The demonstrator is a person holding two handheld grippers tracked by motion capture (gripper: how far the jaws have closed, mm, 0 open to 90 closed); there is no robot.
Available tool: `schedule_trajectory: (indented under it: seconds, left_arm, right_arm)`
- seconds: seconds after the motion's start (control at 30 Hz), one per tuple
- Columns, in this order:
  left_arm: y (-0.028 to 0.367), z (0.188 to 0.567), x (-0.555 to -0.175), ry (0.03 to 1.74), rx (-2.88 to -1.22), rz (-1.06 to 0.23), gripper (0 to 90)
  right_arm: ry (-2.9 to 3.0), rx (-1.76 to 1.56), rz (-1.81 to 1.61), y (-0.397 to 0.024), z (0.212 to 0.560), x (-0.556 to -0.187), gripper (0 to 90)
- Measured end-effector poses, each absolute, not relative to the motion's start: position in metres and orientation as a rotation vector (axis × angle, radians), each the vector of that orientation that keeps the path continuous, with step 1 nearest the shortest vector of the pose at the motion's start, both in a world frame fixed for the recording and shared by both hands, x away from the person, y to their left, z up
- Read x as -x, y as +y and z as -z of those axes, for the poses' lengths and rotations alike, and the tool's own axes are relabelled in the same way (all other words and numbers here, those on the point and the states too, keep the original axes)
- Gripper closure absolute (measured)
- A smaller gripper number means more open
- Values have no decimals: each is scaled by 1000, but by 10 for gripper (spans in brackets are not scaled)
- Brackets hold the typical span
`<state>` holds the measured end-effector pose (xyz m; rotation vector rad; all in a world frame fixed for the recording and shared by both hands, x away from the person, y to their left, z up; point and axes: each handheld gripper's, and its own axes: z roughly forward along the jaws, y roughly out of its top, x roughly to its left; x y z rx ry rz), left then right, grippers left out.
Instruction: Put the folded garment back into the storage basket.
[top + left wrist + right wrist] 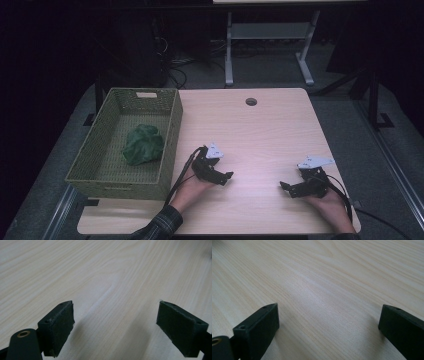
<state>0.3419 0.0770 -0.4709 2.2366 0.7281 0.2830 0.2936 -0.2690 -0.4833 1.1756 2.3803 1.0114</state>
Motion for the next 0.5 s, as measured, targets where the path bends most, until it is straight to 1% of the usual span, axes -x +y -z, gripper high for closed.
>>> schedule_trajectory:
  seconds: [0.03, 0.1, 0.5]
  left_arm:
    - [76, 476, -343, 736, -2257, -274, 137]
    - [76, 478, -342, 722, -2254, -301, 131]
    - [76, 479, -342, 718, -2247, -304, 130]
  right_arm:
    - [2380, -1176, -1012, -269, 483, -294, 29]
    - [2380, -1174, -1012, -269, 483, -294, 29]
    - [2380, -1175, -1011, -269, 483, -294, 29]
